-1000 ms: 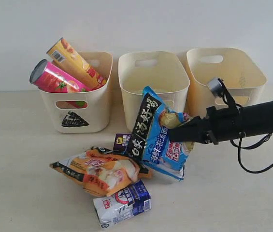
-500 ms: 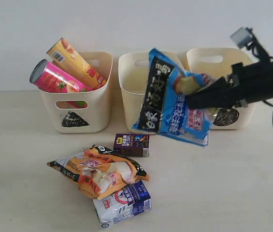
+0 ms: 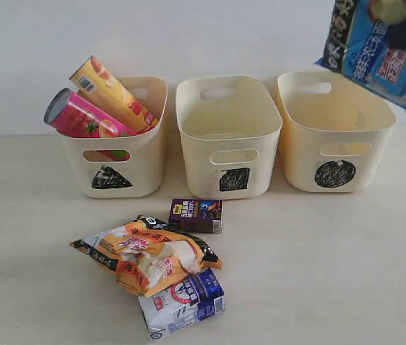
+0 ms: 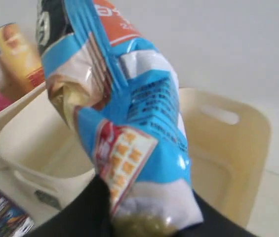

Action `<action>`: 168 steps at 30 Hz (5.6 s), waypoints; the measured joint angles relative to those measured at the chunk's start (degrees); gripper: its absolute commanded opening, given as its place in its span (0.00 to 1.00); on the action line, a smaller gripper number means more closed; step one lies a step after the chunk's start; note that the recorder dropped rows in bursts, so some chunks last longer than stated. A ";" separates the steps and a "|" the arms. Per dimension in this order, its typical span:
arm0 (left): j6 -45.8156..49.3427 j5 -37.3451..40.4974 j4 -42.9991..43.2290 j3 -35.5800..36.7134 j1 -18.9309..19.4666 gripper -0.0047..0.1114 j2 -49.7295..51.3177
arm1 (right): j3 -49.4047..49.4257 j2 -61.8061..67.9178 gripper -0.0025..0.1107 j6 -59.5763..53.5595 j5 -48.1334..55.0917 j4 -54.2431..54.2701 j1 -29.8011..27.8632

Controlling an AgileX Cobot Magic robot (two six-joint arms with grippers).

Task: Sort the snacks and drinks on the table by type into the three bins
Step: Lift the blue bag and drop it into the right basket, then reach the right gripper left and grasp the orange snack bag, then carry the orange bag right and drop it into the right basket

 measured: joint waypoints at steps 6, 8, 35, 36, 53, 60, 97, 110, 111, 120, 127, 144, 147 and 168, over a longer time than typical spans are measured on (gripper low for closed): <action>0.00 0.00 0.00 0.00 0.00 0.08 0.00 | -0.15 0.67 0.03 -5.16 -14.40 16.06 -0.23; 0.00 0.00 0.00 0.00 0.00 0.08 0.00 | -1.79 3.25 0.03 -7.35 -13.04 18.92 -0.23; 0.00 0.00 0.00 0.00 0.00 0.08 0.00 | -19.64 32.26 0.85 -8.16 -23.06 20.21 7.58; 0.00 0.00 0.00 0.00 0.00 0.08 0.00 | -19.76 32.26 0.86 -8.16 -23.57 20.31 7.58; 0.00 0.00 0.00 0.00 0.00 0.08 0.00 | -21.00 22.03 0.03 -8.04 -29.97 20.31 7.67; 0.00 0.00 0.00 0.00 0.00 0.08 0.00 | -18.43 16.57 0.03 -2.85 -23.75 13.84 7.67; 0.00 0.00 0.00 0.00 0.00 0.08 0.00 | -21.07 23.22 0.29 62.78 9.50 -72.73 66.23; 0.00 0.00 0.00 0.00 0.00 0.08 0.00 | -37.87 36.24 0.77 77.54 16.01 -87.49 70.13; 0.00 0.00 0.00 0.00 0.00 0.08 0.00 | -38.36 37.03 0.77 78.96 16.41 -89.96 70.80; 0.00 0.00 0.00 0.00 0.00 0.08 0.00 | -42.73 44.57 0.76 91.90 17.20 -104.03 73.62; 0.00 0.00 0.00 0.00 0.00 0.08 0.00 | -43.14 49.26 0.76 94.61 16.27 -105.67 73.62; 0.00 0.00 0.00 0.00 0.00 0.08 0.00 | -43.35 53.86 0.61 98.99 12.55 -113.17 72.20; 0.00 0.00 0.00 0.00 0.00 0.08 0.00 | -43.35 54.09 0.31 98.99 12.91 -113.28 71.86; 0.00 0.00 0.00 0.00 0.00 0.08 0.00 | -43.35 32.70 0.02 98.96 16.63 -109.55 71.78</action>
